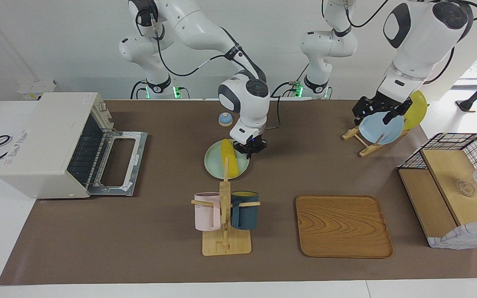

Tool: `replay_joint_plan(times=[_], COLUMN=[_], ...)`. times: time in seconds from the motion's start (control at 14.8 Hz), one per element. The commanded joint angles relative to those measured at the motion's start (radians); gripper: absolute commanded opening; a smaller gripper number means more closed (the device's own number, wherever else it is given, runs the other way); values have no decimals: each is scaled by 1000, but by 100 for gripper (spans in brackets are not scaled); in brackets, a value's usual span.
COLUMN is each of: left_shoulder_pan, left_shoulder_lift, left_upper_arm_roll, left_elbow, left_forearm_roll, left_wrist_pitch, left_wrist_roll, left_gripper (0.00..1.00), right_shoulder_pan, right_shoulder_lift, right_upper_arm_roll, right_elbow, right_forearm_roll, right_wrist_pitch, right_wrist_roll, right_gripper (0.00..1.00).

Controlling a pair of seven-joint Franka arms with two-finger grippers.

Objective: Put corn in oven
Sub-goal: 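Grasp the green plate rim with the right gripper and lift it, then carry the plate with corn into the open oven with the right gripper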

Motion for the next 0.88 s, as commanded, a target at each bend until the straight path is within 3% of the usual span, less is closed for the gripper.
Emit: replay_joint_plan(times=[0.0,0.2,0.47,0.81], left_shoulder_pan=[-11,-10,-22,-14], left_shoulder_lift=[21,29,55,43], left_upper_arm_roll=[8,10,22,10], left_elbow=[41,48,105,114], left_forearm_roll=[21,19,21,21], left_wrist_pitch=[-53,-40,-93,-122], left_wrist_roll=[0,2,2,17], left_gripper=[100,100,100,100], right_shoulder_pan=[-44,-146,-271,-395], right_shoulder_lift=[0,-66,-181,-233], right_upper_arm_roll=[4,4,4,0], right_elbow=[69,42,-85,-133], right_forearm_roll=[-83,-83,-83,-119], right_wrist_pitch=[-99,-159,-178,-306], right_wrist_roll=[-26,-190,-279,-328], right_gripper=[0,0,0,0])
